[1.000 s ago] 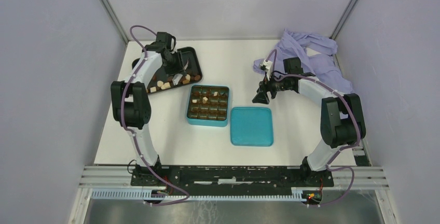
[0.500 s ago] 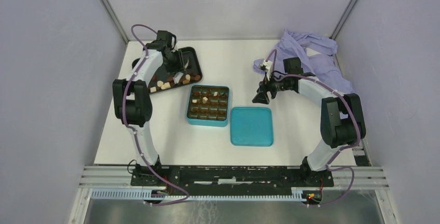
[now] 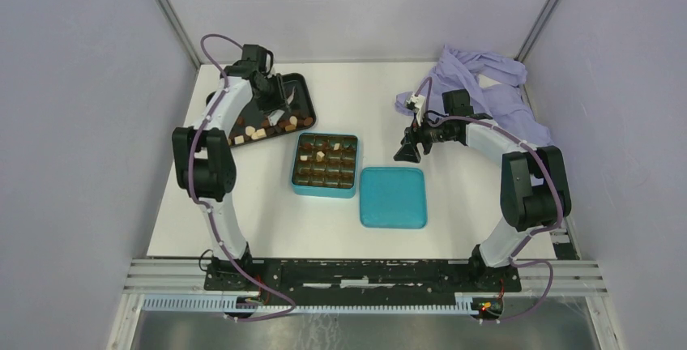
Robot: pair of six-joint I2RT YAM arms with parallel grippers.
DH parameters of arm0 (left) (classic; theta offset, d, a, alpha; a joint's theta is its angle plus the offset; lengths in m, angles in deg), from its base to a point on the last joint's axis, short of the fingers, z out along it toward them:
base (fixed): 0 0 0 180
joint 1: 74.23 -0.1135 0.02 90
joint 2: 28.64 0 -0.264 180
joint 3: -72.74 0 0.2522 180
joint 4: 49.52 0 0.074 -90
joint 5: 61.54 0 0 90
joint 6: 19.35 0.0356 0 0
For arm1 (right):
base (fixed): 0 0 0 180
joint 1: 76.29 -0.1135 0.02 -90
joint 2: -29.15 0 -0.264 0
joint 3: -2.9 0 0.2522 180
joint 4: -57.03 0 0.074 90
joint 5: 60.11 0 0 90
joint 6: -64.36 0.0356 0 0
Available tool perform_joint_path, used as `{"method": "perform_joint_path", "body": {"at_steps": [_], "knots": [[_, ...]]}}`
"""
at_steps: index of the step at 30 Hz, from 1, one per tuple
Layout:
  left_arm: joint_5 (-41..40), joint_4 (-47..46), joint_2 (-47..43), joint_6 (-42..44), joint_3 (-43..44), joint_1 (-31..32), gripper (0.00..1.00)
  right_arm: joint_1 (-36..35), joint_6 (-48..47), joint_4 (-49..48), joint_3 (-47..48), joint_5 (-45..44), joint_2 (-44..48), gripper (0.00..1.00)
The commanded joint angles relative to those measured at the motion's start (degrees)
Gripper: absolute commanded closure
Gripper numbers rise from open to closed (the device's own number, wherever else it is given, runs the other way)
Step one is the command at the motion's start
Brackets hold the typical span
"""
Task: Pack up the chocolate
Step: Pick up the fake chocolate from the plate.
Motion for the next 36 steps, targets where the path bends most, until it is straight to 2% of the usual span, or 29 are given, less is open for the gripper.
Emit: {"method": "perform_joint_path", "body": {"at_steps": [1,20,36], "knots": [[-0.56,-2.11,-4.82,-0.48,1.35,-0.51,0.98,0.03,-0.66,-0.25,1.97,0.98,0.01,0.22],[2.19,-8.15,-15.49,-2.78,-7.08,-0.73,0.98,-0.06,0.57,-0.65,2.1,1.16,0.1,0.22],[10.55,-10.41,-31.65,-4.22,-17.8,-0.55,0.98,0.01,-1.9,0.08,-0.14,-2.12,4.68,0.22]]}}
